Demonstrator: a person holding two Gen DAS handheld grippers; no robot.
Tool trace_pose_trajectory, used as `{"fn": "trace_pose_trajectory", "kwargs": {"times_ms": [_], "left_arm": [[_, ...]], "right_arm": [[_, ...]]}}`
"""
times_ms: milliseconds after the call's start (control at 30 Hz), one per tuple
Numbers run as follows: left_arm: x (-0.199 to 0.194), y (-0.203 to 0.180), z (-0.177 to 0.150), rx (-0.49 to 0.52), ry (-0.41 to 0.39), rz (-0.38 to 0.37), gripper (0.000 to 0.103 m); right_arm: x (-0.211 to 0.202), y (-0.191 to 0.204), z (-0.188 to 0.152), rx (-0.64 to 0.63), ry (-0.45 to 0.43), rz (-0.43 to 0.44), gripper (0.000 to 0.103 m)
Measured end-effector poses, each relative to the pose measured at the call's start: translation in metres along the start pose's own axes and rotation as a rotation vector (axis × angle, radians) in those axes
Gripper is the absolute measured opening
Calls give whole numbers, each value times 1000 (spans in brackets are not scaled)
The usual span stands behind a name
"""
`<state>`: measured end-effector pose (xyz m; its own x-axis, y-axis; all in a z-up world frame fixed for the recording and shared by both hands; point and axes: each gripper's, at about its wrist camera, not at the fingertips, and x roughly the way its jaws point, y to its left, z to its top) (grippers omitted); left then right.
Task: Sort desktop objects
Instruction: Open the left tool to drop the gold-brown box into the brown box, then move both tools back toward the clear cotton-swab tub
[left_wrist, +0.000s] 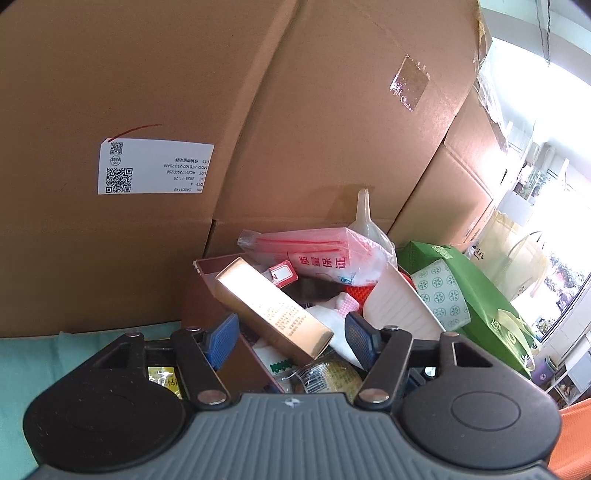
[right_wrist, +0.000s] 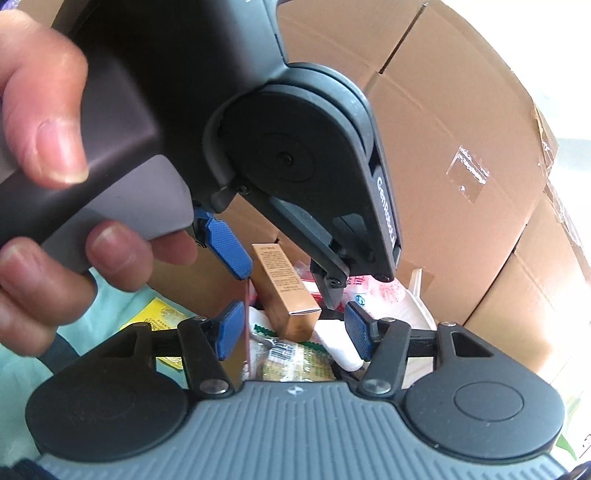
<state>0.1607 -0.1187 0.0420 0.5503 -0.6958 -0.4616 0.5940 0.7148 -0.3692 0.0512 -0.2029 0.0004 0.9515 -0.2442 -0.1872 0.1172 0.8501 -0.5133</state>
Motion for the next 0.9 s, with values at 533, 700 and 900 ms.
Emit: {"fn": "trace_pose_trajectory", "kwargs": {"times_ms": [533, 700, 900], "left_arm": [[-92, 14, -65, -39, -134, 147, 98], [-116, 25, -85, -68, -145, 258, 98], [-148, 46, -97, -134, -181, 387, 98]], "right_arm": [[5, -7, -12, -8, -55, 60, 94], [4, 4, -10, -18, -86, 142, 94], [12, 30, 6, -6, -98, 296, 94]]}}
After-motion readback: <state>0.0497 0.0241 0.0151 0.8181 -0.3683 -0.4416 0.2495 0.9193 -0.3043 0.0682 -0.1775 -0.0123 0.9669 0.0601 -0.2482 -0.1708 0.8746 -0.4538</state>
